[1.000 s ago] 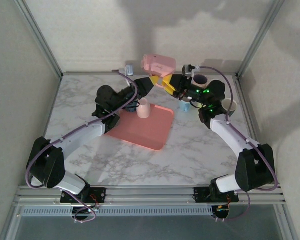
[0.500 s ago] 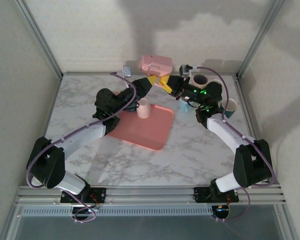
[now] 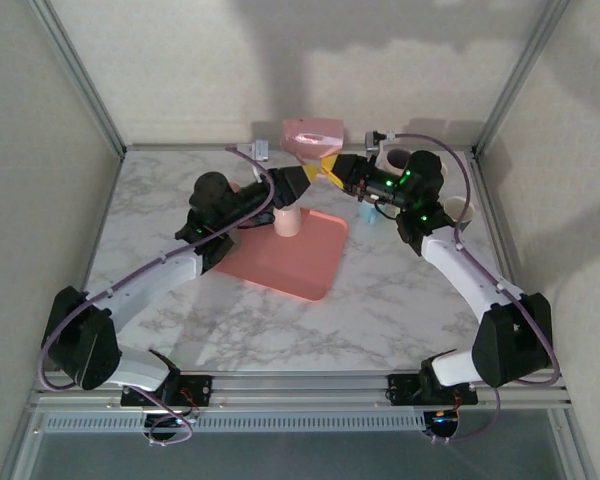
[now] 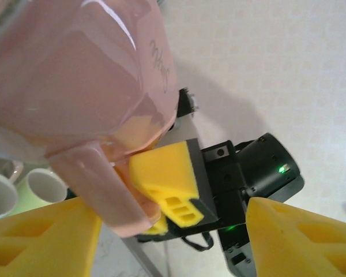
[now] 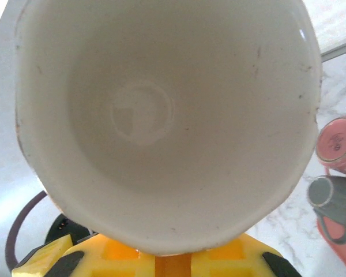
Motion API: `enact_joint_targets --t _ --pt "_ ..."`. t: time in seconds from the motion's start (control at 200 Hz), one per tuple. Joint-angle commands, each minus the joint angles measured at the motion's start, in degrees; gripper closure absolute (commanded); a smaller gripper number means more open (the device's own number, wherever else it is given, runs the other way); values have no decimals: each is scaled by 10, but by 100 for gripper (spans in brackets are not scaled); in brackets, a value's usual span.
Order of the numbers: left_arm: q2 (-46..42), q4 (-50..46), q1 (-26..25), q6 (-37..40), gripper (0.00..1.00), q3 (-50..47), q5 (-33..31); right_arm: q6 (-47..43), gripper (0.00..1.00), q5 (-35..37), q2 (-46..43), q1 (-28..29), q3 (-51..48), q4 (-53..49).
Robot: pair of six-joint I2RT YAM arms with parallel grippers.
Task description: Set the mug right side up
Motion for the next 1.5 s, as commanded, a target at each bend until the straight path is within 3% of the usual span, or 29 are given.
enact_joint_targets --t 0.0,0.145,0.31,0.491,0.691,0.926,1.197,1.492 --pt "-36 -86 15 41 31 21 13 -87 100 27 -48 -14 42 -44" --pt "-62 -169 35 79 29 17 15 -156 100 43 -78 -33 48 -160" --pt "-85 -298 44 181 29 35 -11 -282 100 78 -118 -67 69 -359" --pt "-102 -389 49 281 28 41 -56 -454 100 190 -144 -81 130 -609" --pt "-93 -440 53 364 28 40 -83 -600 100 314 -149 -82 138 -741" --pt "-75 -457 53 422 28 26 -104 -742 100 411 -116 -81 102 -777" --pt "-53 -439 52 455 28 -3 -110 -898 100 404 -126 -62 12 -700" --pt "-17 -437 53 481 28 -5 -110 -1000 100 477 -73 -34 -32 -635"
